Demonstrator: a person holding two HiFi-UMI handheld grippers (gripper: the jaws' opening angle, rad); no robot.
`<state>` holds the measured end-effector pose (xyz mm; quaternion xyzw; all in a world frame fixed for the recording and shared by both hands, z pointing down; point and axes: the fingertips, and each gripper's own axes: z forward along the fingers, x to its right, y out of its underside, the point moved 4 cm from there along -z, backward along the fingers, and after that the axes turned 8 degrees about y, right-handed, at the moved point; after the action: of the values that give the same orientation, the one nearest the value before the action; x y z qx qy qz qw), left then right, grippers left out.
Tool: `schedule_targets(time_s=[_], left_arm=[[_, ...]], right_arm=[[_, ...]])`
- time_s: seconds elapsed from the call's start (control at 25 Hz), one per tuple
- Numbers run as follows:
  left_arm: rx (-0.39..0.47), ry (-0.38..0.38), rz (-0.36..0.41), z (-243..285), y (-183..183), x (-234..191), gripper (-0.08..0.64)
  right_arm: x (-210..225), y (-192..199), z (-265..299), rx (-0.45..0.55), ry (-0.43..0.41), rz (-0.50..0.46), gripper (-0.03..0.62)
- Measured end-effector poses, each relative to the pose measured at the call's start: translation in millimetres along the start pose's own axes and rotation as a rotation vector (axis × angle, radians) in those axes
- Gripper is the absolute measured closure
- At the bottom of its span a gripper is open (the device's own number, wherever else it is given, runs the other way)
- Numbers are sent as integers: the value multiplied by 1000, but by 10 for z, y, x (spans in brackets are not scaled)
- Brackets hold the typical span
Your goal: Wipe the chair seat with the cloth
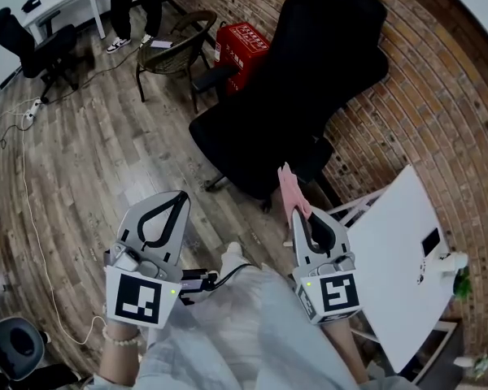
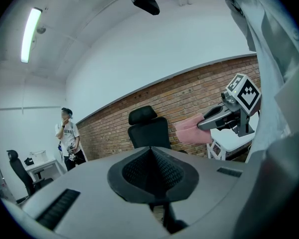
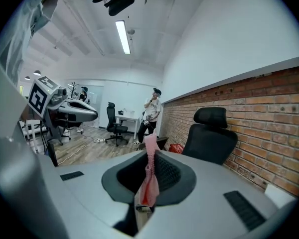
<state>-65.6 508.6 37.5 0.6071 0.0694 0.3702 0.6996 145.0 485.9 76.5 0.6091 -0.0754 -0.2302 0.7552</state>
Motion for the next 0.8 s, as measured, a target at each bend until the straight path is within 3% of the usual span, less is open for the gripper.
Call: schedule_targets(time_s=[0.36, 0.8], left_arm=[[2, -7, 4, 256, 39, -205, 541], [-38, -56, -17, 1015, 143, -933, 541]], right_arm=[[132, 13, 351, -1, 0, 3, 537], [509, -210, 1581, 6, -76, -4, 537]])
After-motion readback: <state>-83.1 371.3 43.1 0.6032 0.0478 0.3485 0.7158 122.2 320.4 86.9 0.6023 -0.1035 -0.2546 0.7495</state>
